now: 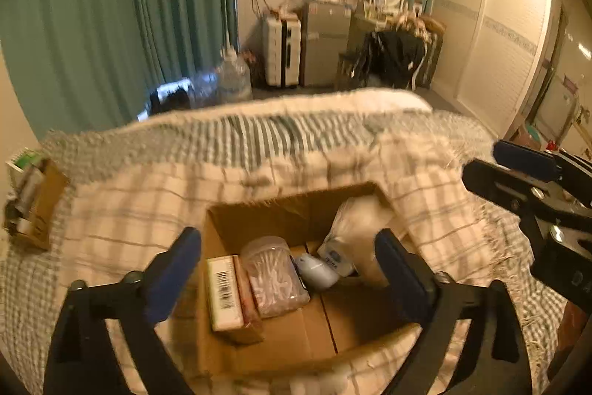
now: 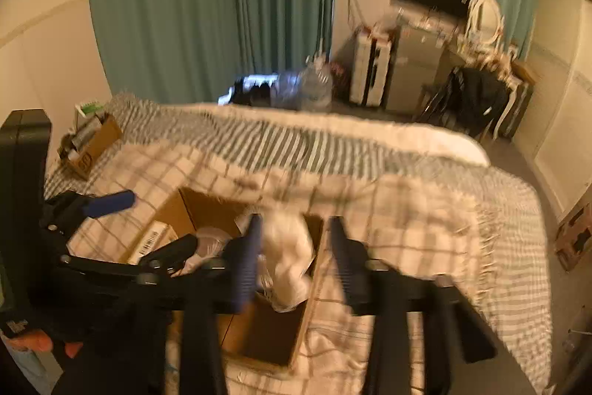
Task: Organize objects
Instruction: 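Drop the light blue case with the left tool while the right tool drops the lace cloth into the box, then grasp the grey-green plastic clip with the right tool while the left tool reaches for the white toy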
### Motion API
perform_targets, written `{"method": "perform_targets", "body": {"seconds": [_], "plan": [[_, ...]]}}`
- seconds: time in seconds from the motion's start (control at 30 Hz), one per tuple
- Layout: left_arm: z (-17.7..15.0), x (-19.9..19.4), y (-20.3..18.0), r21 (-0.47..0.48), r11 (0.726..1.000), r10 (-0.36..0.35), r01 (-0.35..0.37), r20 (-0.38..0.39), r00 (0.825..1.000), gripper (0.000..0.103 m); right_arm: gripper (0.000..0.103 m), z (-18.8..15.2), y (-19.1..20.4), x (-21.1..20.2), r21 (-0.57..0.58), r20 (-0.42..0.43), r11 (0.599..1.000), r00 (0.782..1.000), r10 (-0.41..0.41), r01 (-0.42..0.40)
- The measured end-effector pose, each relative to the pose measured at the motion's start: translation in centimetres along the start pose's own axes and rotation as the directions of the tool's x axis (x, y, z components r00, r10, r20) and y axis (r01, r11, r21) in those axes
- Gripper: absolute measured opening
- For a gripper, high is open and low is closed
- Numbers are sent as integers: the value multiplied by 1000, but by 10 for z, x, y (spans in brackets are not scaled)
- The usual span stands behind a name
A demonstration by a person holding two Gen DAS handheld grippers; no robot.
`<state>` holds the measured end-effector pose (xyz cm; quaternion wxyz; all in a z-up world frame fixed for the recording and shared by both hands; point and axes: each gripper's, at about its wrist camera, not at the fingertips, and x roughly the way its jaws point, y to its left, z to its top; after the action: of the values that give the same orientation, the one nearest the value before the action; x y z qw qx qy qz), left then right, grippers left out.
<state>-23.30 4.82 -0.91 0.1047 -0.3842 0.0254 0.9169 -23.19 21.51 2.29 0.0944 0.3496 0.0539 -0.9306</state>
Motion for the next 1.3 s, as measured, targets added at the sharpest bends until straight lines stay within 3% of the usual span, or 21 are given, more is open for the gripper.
{"method": "perform_targets", "body": {"seconds": [0.07,0.2,0.3,0.57,0.73,0.9,1.07,1.3], "plan": [[0,-34,3,-3,1000,10,-10,40,999,103,57,3,4,-33,-12,37,1000,999,-13,13],[-10,-86,8,3,998,55,-56,74,996,103,71,0,14,-96,-35,91,999,995,-31,34],[-25,-117,10,6,996,84,-85,104,991,103,73,-13,24,-130,-55,110,998,994,-30,36],[-95,-153,21,-44,994,102,-98,89,991,103,86,-74,48,-168,-85,104,996,994,-19,28],[-149,-141,32,-99,984,152,-147,35,988,103,86,-127,63,-151,-132,50,991,999,-6,13],[-195,-118,36,-125,968,219,-218,-6,976,103,86,-175,86,-107,-198,-62,979,997,44,-55],[-227,-92,41,-111,970,205,-214,-87,975,103,86,-210,108,-51,-229,-192,966,978,78,-122],[-251,-63,57,-153,968,172,-201,-184,968,103,86,-240,132,-14,-343,-328,923,943,58,-176]]}}
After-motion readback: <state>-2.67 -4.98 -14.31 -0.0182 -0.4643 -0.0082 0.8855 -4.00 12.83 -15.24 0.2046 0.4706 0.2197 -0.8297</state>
